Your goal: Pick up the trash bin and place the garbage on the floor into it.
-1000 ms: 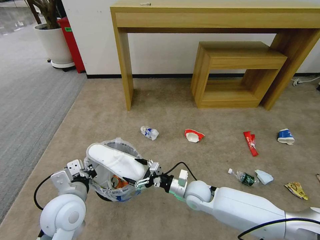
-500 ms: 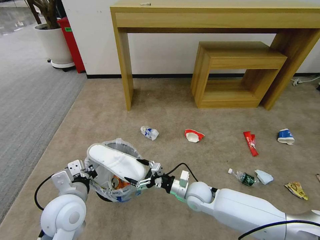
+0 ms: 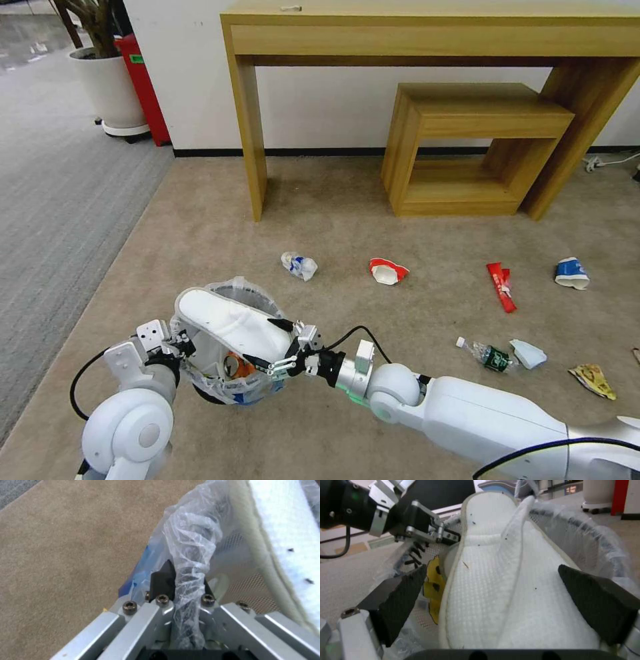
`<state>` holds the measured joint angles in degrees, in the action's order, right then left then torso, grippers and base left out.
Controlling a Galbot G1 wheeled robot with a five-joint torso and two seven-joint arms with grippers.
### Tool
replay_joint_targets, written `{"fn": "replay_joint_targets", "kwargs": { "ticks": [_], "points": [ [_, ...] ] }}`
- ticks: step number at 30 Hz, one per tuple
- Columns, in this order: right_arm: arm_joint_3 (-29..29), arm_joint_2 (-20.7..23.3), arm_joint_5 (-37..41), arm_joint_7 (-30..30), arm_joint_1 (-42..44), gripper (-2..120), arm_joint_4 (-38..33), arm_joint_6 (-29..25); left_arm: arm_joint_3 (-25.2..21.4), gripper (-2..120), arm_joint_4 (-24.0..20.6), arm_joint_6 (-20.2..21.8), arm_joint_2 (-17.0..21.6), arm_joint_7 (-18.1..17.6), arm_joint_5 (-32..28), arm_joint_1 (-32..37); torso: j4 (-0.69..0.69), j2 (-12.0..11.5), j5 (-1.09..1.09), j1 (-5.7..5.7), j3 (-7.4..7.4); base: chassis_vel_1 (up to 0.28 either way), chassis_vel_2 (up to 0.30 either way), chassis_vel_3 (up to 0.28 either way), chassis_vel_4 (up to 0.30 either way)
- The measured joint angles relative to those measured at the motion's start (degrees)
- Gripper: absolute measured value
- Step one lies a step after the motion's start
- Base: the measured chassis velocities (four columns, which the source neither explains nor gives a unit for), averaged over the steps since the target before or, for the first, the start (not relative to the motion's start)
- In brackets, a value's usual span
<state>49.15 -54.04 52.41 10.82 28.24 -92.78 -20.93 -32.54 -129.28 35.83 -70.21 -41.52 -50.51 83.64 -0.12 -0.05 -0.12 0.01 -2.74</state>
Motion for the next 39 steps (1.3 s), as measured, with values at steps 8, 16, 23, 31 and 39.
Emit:
{"fn": "replay_joint_targets", "kwargs": {
  "ticks": [8,16,23,31,39],
  "points": [
    [0.2,-0.9,0.6,0.0,-0.1,98,1.2,-0.1,0.3,1,-0.8,0.0,-0.2,0.1,0.3,0.5,0.0,0.0,0.0,0.0,0.0,0.0,0.0,0.0,0.0],
    [0.2,-1.6,1.0,0.1,-0.5,92,1.9,-0.2,0.3,1,-1.2,0.1,-0.1,0.1,0.3,0.6,0.0,0.0,0.0,0.0,0.0,0.0,0.0,0.0,0.0],
    [-0.2,-1.7,1.3,0.0,-0.9,92,2.0,-0.2,0.3,1,-1.2,0.1,-0.2,0.2,0.3,0.6,0.0,0.0,0.0,0.0,0.0,0.0,0.0,0.0,0.0],
    [-0.9,-2.0,1.5,-0.3,-1.0,91,2.1,-0.3,0.3,1,-0.8,0.0,-0.3,0.3,0.5,0.5,0.0,0.0,0.0,0.0,0.0,0.0,0.0,0.0,0.0],
    [-1.3,-2.1,1.7,-0.6,-1.2,92,2.0,-0.3,0.4,1,-0.4,0.0,-0.5,0.3,0.6,0.2,0.0,0.0,0.0,0.0,0.0,0.0,0.0,0.0,0.0]
  ]
}}
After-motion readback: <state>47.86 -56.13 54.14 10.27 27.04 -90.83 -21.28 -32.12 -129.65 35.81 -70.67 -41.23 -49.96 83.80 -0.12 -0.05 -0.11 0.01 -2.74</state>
